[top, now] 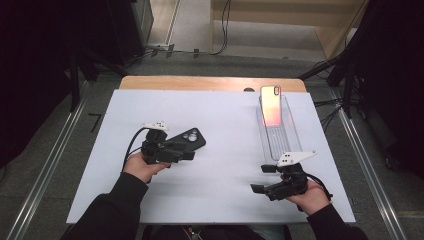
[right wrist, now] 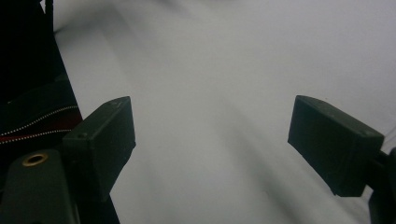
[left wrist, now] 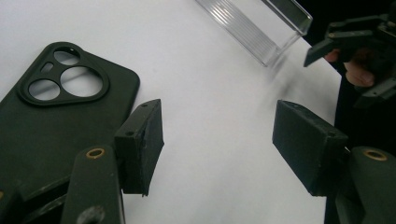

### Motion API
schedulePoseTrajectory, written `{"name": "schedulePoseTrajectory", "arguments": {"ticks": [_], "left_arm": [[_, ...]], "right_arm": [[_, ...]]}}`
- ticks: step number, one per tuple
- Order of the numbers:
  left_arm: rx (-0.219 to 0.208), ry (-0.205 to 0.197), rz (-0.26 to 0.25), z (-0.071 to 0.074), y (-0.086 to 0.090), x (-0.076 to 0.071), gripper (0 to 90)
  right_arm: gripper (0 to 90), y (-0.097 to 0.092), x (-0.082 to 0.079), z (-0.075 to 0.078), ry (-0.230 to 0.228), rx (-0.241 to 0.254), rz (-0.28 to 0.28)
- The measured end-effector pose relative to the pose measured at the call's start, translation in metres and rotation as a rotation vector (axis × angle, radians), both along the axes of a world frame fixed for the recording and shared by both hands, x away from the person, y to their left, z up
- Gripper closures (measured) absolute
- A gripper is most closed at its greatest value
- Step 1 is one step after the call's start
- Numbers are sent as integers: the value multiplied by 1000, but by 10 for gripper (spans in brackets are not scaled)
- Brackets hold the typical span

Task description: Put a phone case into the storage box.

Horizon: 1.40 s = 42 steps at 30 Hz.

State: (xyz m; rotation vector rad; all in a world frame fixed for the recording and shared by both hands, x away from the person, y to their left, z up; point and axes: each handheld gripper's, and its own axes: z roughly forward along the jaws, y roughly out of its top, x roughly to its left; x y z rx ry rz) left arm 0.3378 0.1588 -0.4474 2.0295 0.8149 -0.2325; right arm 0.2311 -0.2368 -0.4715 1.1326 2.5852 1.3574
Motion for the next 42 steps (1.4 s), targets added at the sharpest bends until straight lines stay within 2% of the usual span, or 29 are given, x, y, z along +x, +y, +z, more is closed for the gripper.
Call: {"name": "schedulePoseTrajectory", "arguments": {"ticks": [4,9,12,23,29,36,42], "left_arm": [[0,-9,-18,1,7,-9,339],[-20,7,-23,0,14,-21,325],[-12,0,-38,0,17,-29,325],[-9,-13,-26,0,33,-49,300],[-10,-17,-18,0,41,-57,300],[-7,-19,-18,0,47,-63,300],[-5,-37,-8,1,48,-60,300]], "right_arm": [[132,-1,1,0,1,2,-1],[132,-3,1,0,3,2,-8],[132,-3,1,0,2,3,-8],[132,-7,1,0,0,-10,-22],[132,-14,0,1,1,-8,-45],[132,-17,-2,0,5,-21,-45],[132,-16,-1,0,8,-18,-44]]}}
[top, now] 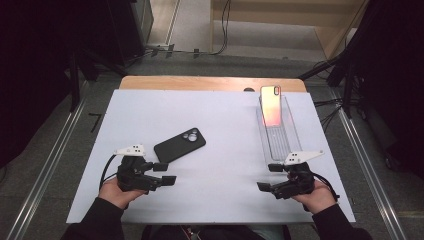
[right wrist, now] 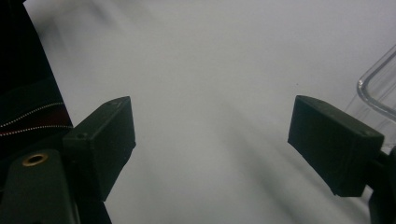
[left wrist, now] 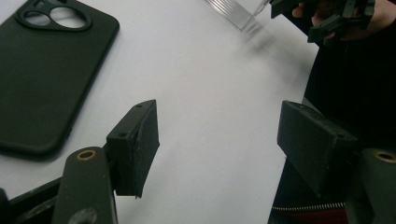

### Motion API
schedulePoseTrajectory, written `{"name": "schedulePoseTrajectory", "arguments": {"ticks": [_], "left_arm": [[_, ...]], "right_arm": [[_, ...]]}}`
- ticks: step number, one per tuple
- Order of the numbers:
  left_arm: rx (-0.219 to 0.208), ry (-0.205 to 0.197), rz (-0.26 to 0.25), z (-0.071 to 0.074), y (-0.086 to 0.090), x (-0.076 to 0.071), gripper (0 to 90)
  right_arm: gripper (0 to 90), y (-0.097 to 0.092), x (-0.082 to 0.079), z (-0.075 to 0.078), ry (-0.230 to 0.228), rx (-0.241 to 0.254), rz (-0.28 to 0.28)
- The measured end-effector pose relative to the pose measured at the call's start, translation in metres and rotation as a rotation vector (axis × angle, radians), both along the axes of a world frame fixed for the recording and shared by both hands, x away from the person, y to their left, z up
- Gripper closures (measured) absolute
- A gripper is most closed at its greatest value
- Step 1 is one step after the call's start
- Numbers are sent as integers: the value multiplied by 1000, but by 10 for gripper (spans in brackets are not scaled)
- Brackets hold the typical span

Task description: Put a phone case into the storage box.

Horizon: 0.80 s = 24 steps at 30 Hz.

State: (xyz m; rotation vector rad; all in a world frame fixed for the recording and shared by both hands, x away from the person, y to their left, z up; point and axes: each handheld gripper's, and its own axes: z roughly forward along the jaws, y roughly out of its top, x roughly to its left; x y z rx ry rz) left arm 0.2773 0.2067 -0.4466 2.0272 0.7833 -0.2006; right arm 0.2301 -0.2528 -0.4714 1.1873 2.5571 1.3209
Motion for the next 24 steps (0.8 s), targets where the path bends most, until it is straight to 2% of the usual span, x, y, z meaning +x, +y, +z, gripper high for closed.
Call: {"name": "schedulePoseTrajectory", "arguments": {"ticks": [1,3,4,5,7,8,10,12,15,18,20,22,24], "left_arm": [[1,-2,-2,0,0,1,299],[-8,-9,-3,1,1,4,222],[-14,-15,0,1,1,5,215],[-20,-24,2,2,2,7,208],[-23,-49,12,3,3,11,131],[-20,-69,19,4,3,13,112],[-5,-95,65,6,3,16,1],[-28,-94,70,8,4,20,0],[-24,-80,48,8,4,25,16],[6,-82,33,5,2,31,38],[22,-68,11,2,1,36,56],[50,-78,21,0,0,41,66],[56,-77,30,-1,-1,46,65]], "right_arm": [[132,0,0,0,-1,0,3],[132,0,0,0,-2,1,3],[132,0,0,0,-3,3,4],[132,0,1,0,-4,3,4],[132,0,1,0,-3,3,5],[132,1,1,0,-3,3,5],[132,1,1,0,-3,4,6],[132,1,1,0,-3,5,7],[132,1,1,0,-2,6,7],[132,1,1,-1,-2,6,8],[132,0,1,0,-2,7,7],[132,0,1,0,-1,6,7],[132,0,1,0,-1,5,6]]}}
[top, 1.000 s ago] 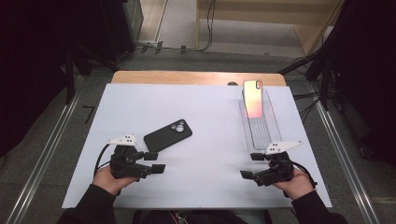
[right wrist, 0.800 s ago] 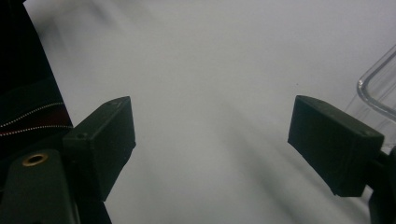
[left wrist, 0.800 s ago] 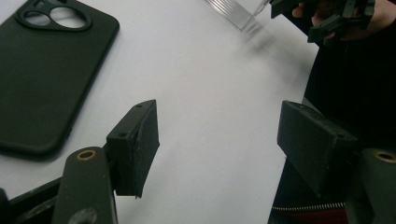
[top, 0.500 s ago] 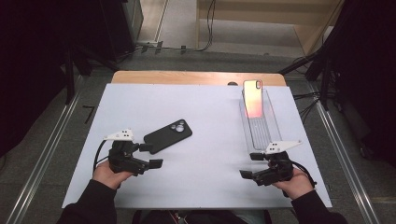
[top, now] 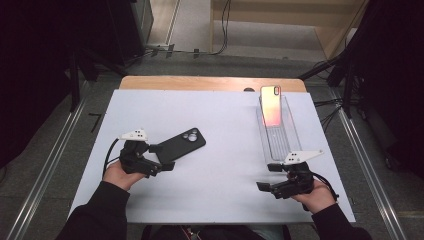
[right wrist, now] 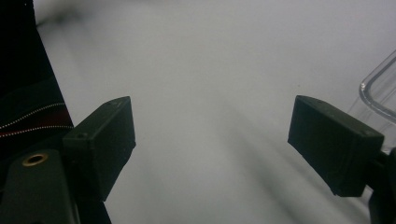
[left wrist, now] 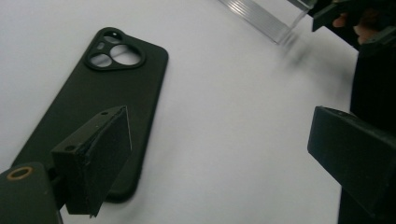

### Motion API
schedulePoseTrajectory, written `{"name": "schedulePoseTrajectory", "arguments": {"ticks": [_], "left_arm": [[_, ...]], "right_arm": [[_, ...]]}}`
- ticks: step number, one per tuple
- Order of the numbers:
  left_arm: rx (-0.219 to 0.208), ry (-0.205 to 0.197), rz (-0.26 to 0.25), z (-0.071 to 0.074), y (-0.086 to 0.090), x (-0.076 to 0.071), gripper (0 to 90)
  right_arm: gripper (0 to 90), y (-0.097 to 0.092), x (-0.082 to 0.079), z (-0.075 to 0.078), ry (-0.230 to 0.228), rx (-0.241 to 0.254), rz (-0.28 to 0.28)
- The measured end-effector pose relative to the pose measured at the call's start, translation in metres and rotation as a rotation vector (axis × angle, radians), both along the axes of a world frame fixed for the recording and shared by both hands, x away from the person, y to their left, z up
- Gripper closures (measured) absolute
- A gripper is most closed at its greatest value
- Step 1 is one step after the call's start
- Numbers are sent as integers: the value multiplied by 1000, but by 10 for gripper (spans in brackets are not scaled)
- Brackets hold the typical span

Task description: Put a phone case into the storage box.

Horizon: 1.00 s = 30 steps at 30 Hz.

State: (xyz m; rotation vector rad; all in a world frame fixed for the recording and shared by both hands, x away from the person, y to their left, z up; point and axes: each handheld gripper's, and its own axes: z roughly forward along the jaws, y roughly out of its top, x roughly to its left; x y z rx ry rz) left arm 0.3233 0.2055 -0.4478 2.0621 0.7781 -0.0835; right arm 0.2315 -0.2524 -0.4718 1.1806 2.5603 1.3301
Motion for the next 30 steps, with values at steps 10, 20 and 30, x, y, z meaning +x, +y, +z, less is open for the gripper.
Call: {"name": "schedulePoseTrajectory", "arguments": {"ticks": [10,20,30], "left_arm": [[17,-43,-7,-1,-6,24,130],[11,-60,-31,6,-13,47,136],[32,-79,-57,9,-28,67,135]], "right_arm": [[132,1,0,0,5,2,3],[132,1,0,-1,1,-2,6],[132,1,1,-1,4,3,7]]}}
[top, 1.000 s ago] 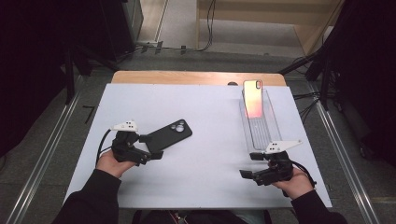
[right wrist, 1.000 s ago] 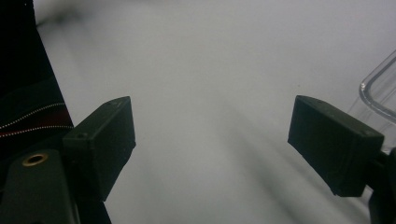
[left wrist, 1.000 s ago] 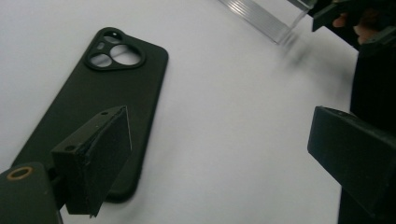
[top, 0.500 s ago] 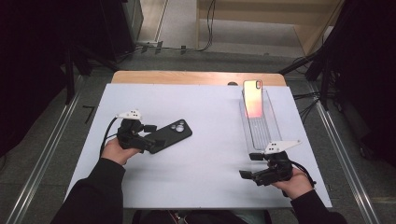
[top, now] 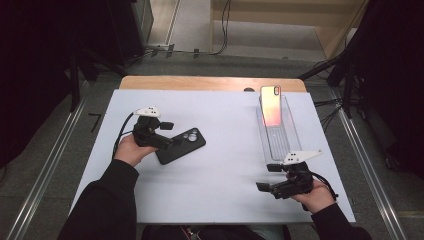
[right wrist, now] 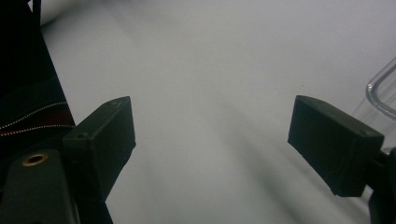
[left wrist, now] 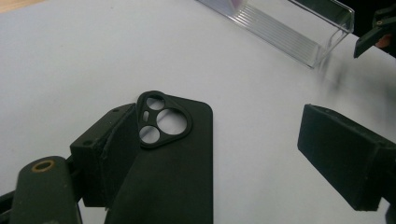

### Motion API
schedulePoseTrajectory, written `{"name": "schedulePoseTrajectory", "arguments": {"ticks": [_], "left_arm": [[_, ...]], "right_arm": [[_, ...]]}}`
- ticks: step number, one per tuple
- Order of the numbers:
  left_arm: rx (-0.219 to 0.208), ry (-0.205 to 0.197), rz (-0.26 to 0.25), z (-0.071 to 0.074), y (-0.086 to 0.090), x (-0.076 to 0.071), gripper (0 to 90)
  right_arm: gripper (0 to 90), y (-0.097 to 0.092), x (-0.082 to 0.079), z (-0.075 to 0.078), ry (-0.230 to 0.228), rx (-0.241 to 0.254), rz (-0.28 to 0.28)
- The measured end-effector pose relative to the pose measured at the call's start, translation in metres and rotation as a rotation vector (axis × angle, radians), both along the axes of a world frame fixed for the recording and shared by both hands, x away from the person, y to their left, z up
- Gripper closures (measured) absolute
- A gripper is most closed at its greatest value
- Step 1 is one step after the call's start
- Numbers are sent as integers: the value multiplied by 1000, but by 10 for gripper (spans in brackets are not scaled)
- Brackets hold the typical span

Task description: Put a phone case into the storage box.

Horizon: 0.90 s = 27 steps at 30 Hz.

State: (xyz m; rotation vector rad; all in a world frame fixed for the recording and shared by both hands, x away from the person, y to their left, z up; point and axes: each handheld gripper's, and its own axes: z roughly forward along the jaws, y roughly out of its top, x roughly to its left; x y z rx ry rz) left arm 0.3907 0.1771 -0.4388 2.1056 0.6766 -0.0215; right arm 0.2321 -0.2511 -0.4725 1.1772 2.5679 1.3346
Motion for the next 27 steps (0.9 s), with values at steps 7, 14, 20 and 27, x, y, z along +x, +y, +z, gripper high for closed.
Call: {"name": "schedulePoseTrajectory", "arguments": {"ticks": [7,14,20,27], "left_arm": [[1,-13,-42,-4,-10,14,0],[18,-40,-37,-15,-15,20,0],[44,-37,-53,-22,-16,22,0],[54,-44,-35,-27,-14,21,0]], "right_arm": [[132,1,0,0,0,1,4],[132,0,0,0,3,7,2],[132,0,-1,1,3,9,0],[132,0,-1,1,3,8,0]]}}
